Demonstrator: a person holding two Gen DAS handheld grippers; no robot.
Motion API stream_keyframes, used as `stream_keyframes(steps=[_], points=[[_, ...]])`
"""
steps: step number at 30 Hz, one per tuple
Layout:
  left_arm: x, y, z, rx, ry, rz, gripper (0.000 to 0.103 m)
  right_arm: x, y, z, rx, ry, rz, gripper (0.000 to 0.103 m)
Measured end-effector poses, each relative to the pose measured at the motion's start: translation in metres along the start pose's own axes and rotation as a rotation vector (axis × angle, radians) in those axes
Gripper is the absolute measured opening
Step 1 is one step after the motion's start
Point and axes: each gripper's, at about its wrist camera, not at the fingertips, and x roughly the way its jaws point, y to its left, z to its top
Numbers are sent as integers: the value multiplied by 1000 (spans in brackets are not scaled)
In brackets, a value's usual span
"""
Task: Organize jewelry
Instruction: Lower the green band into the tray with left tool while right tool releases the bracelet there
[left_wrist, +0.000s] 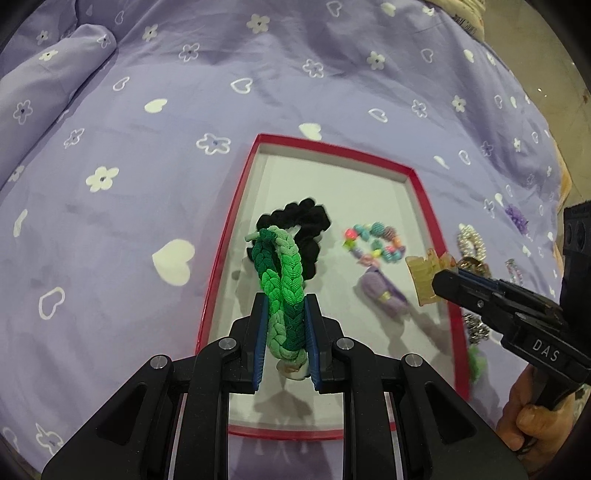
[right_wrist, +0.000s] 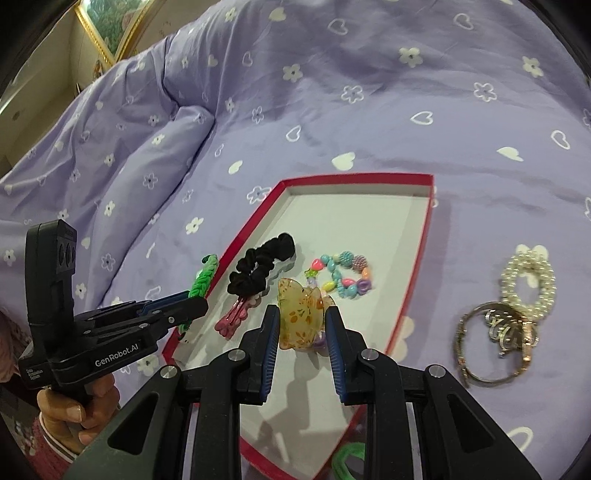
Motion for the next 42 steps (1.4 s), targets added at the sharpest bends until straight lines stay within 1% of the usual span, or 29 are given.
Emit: stream_keyframes(steps=[7,13,19,22,29,31,32,33,40,42], points=[[20,5,-5,4,41,23,17,21,-2,-3,-10,44,-24,25],[24,5,-4,6,40,32,18,32,-2,-5,-23,69,-26,25],[24,3,-5,17,36,46,21,33,0,-5,-35,69,-29,26],[24,2,-5,24,38,51,22,35,1,-5,-31,72,-25,29],[24,6,-4,2,46,44,32,34,0,-4,-22,73,-23,31],[23,6,-5,4,46,45,33,33,0,-4,-18,72,-26,33],[23,6,-6,5,46,45,33,33,-1,-4,-17,72,-26,38],[22,6,-6,7,46,44,33,32,-1,-5,-13,72,-21,40],[20,5,-7,6,43,44,34,32,0,-6,-15,72,-18,40],[16,5,-7,5,37,43,36,31,1,-6,-15,70,-18,40]])
